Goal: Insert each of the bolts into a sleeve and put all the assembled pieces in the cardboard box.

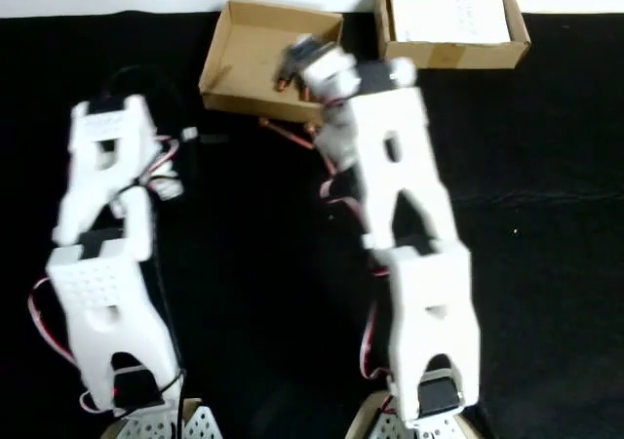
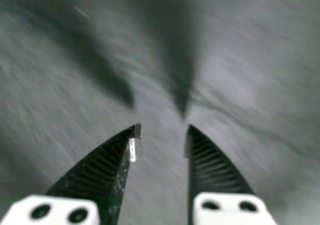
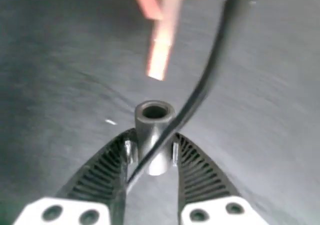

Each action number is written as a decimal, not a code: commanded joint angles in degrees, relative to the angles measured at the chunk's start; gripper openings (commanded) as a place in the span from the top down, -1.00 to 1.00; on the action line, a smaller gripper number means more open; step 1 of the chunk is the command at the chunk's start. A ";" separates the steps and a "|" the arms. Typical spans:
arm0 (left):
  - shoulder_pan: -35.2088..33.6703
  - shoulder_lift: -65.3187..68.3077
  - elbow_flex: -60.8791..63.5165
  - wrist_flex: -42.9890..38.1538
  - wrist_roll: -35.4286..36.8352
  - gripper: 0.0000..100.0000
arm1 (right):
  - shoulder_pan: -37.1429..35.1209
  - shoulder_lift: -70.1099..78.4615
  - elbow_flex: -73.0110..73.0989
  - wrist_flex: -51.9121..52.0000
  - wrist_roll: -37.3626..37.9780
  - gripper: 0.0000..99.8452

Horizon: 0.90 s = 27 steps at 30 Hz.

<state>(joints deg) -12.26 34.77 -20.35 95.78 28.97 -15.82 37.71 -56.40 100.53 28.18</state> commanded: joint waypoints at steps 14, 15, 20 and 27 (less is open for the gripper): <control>22.55 8.57 -36.09 -3.87 22.42 0.50 | 12.79 5.14 5.32 -28.09 -16.26 0.98; 22.55 10.51 -37.49 -4.75 24.53 0.50 | 12.79 6.20 5.32 -29.76 -17.67 0.98; 22.64 19.38 -45.67 -7.56 33.32 0.50 | 12.62 7.25 5.23 -32.57 -18.81 0.98; 22.73 29.93 -53.58 -10.81 39.82 0.53 | 12.88 7.08 5.23 -33.36 -18.81 0.98</control>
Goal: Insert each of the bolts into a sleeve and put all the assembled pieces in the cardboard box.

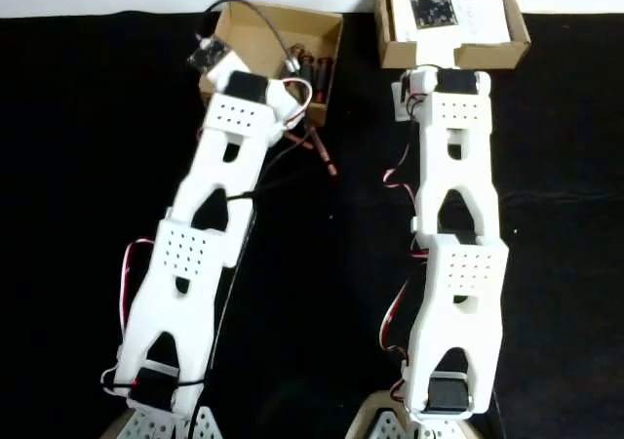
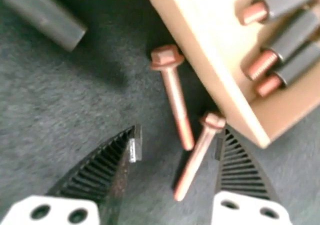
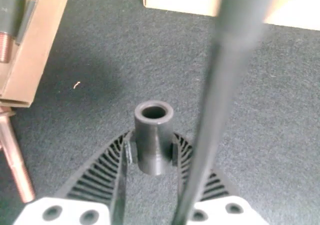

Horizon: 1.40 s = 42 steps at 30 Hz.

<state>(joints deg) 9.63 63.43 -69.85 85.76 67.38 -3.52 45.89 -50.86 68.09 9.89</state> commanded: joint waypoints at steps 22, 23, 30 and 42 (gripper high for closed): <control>0.13 5.93 -6.37 5.45 -17.23 0.95 | 1.45 -0.84 -5.67 2.33 -0.53 0.98; 0.13 5.85 -6.46 7.30 -19.69 0.95 | 1.45 -0.92 -5.67 2.33 -0.53 0.98; 0.04 1.27 -4.26 16.35 -38.95 0.98 | 1.36 -1.01 -5.76 2.42 -0.53 0.98; 0.92 -15.60 26.59 16.26 -52.92 0.95 | 1.45 -1.01 -5.93 2.42 -0.53 0.98</control>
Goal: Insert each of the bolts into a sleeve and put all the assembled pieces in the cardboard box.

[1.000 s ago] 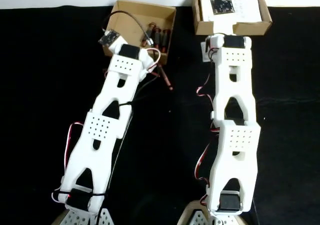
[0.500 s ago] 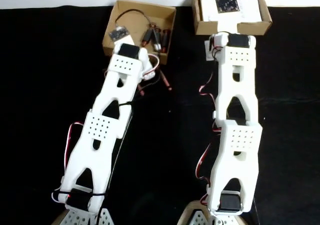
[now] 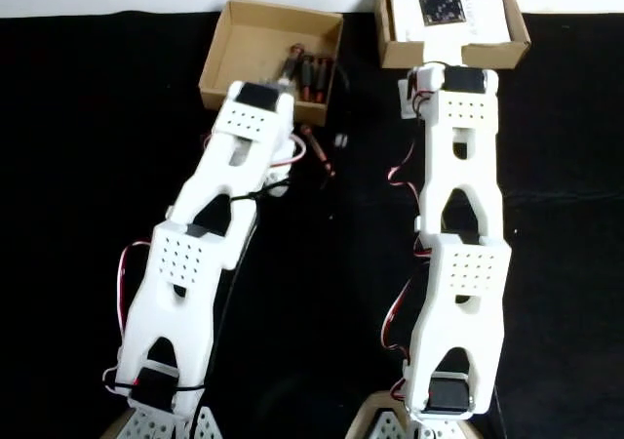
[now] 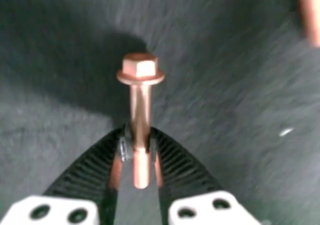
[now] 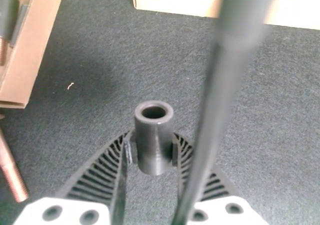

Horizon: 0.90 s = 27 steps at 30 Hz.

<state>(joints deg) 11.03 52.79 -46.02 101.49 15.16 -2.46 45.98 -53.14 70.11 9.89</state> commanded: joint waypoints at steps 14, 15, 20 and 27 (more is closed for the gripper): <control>-1.01 -4.97 3.30 -7.03 7.56 0.59 | -0.84 -1.01 -3.65 1.19 -0.53 0.98; -0.92 -4.97 3.30 -7.74 7.65 0.59 | -0.84 -1.01 -3.65 1.19 -0.53 0.98; -1.01 -4.88 3.38 -9.85 7.65 0.59 | -0.75 -1.10 -3.65 1.19 -0.53 0.98; -1.01 -2.24 3.30 -10.02 7.12 0.75 | -0.57 -1.10 -3.65 1.19 -0.53 0.98</control>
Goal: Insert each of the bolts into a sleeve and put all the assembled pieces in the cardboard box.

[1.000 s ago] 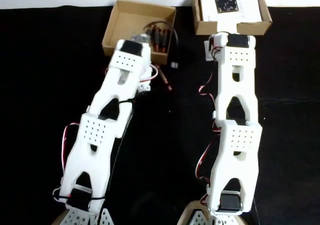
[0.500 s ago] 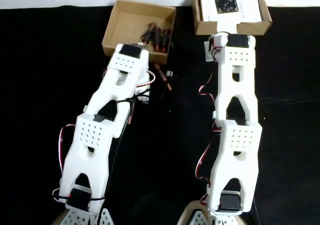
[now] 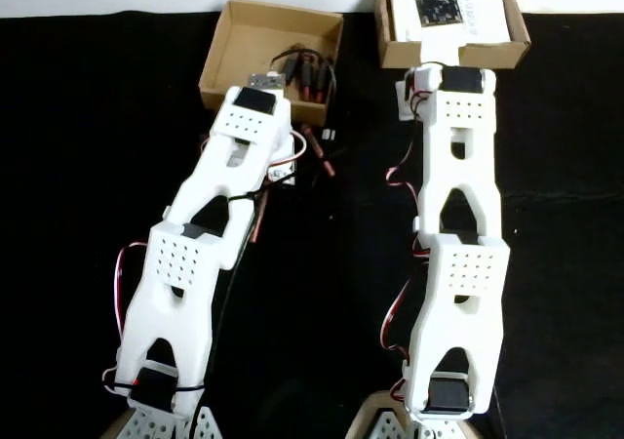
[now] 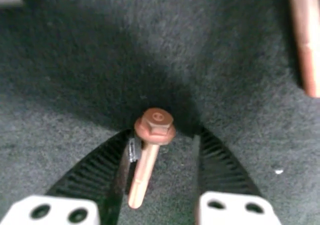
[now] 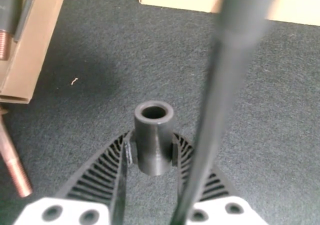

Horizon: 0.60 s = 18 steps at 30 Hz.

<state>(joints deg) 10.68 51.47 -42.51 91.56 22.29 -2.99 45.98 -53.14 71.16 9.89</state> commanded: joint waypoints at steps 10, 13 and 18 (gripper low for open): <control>-0.75 2.07 -0.48 -0.44 -3.96 0.76 | -0.04 -1.19 -3.65 0.13 -0.53 0.98; -0.75 2.15 -0.48 -0.53 -4.04 0.84 | -0.04 -1.19 -3.65 0.13 -0.53 0.98; -0.66 2.42 -0.48 -0.70 -4.13 0.98 | -0.04 -1.19 -3.65 0.13 -0.53 0.98</control>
<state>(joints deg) 10.95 53.76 -42.86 91.21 18.51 -2.99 45.98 -53.14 71.16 9.89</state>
